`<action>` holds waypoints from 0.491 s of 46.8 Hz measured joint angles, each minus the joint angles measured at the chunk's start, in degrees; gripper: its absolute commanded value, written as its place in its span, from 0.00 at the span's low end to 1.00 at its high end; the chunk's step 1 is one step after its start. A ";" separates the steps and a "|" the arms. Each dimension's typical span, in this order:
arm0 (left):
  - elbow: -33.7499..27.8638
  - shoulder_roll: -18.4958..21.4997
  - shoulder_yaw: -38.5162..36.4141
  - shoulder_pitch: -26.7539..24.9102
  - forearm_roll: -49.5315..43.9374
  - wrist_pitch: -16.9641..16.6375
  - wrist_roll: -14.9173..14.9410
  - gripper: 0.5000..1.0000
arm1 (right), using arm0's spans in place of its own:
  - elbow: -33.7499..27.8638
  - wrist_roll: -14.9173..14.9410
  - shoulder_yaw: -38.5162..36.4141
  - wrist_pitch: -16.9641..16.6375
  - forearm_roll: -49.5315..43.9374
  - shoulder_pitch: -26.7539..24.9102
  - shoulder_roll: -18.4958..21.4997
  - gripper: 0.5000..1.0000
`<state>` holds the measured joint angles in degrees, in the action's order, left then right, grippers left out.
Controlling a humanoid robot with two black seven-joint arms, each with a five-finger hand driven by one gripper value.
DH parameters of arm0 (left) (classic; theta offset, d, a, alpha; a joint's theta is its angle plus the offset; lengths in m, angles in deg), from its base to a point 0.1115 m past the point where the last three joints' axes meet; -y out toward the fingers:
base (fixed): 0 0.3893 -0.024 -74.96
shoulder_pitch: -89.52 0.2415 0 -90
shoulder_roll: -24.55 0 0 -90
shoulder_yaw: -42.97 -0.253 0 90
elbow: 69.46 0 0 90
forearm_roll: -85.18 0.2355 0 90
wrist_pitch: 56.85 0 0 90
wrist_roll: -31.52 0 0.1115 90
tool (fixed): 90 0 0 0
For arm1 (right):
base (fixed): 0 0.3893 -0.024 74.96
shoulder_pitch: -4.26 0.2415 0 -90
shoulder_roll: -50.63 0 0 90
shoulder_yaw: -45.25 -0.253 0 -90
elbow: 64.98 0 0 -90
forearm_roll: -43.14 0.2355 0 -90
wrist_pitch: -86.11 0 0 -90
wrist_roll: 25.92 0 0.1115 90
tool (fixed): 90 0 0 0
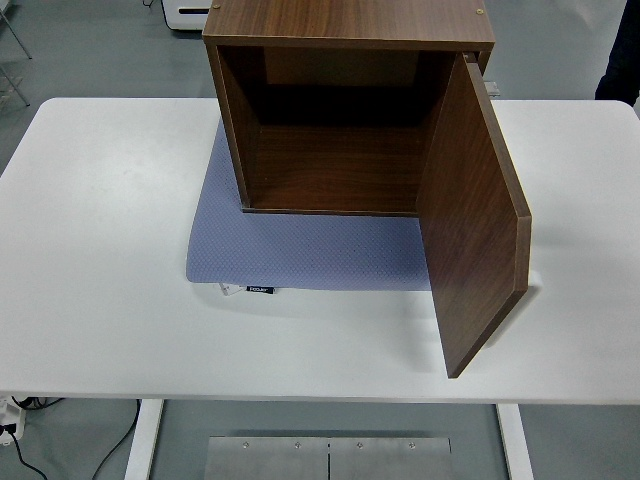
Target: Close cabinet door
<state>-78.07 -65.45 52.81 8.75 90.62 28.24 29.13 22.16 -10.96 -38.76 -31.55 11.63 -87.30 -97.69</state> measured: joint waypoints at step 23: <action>0.00 0.00 0.00 0.00 0.00 0.00 0.02 1.00 | 2.85 -0.23 0.32 -2.23 -0.08 -5.19 -0.22 1.00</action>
<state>-78.07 -65.45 52.81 8.75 90.63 28.24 29.15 25.01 -11.19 -38.44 -33.78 11.55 -92.48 -97.91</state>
